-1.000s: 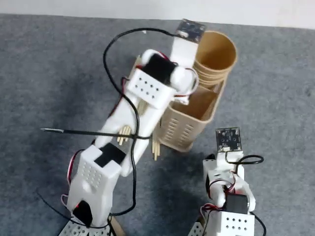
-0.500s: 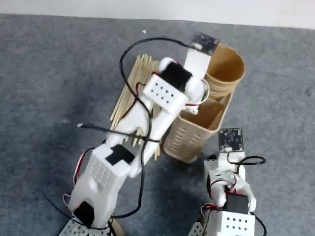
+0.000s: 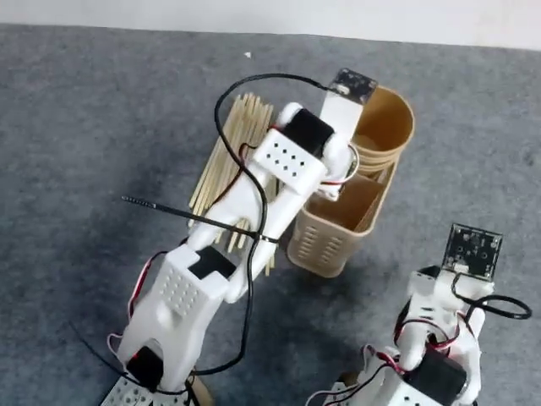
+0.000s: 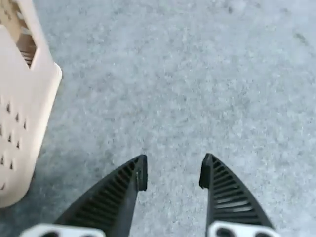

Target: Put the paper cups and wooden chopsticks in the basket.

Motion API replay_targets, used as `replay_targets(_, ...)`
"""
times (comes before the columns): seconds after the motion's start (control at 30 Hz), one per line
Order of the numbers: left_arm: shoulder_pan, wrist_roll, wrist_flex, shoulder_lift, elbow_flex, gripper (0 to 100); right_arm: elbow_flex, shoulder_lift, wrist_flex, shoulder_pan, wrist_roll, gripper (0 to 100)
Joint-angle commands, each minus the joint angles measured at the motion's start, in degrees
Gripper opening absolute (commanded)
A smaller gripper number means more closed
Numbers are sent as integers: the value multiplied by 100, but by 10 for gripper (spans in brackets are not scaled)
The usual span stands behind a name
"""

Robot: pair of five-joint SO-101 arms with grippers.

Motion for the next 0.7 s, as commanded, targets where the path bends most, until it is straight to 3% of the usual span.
replay_targets(0.0,13,-404,44,-409,-22,226,-259,4,66,92,62,180)
replay_targets(0.37,-40,-536,35,-2413,-57,227,-242,48,66,84,44,180)
replay_targets(0.53,13,-1037,-18,-3152,-66,227,-13,13,22,84,44,180)
replay_targets(0.67,-48,-1055,-396,-3380,-31,227,-4,13,22,75,44,180)
